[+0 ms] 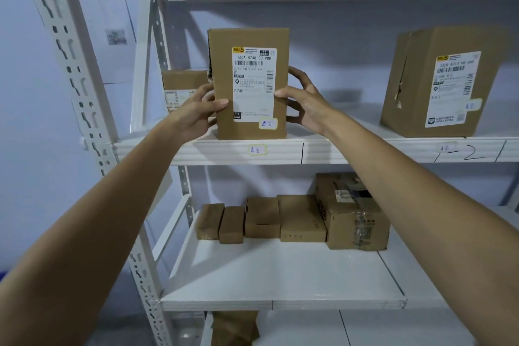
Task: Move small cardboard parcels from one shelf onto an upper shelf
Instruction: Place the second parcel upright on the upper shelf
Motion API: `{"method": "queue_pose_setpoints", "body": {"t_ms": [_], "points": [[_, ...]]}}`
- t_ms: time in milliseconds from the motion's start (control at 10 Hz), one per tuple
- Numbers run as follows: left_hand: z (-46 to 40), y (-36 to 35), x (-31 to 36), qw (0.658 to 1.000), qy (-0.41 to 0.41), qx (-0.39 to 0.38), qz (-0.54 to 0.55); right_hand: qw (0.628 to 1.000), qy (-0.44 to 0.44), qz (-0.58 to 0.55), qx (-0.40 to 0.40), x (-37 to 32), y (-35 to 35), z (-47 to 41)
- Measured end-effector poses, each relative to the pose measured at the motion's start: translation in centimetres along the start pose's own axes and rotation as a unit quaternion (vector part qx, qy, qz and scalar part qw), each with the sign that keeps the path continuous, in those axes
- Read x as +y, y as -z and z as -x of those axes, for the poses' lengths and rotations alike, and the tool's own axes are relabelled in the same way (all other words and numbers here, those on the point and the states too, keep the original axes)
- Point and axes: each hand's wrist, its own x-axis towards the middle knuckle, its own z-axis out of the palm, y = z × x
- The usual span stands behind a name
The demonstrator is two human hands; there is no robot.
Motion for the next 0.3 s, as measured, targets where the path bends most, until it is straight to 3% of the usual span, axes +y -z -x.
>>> {"method": "queue_pose_setpoints", "body": {"t_ms": [300], "points": [[0.81, 0.1, 0.36, 0.998, 0.012, -0.015, -0.053, 1.0, -0.017, 0.003, 0.022, -0.53, -0.75, 1.5]]}}
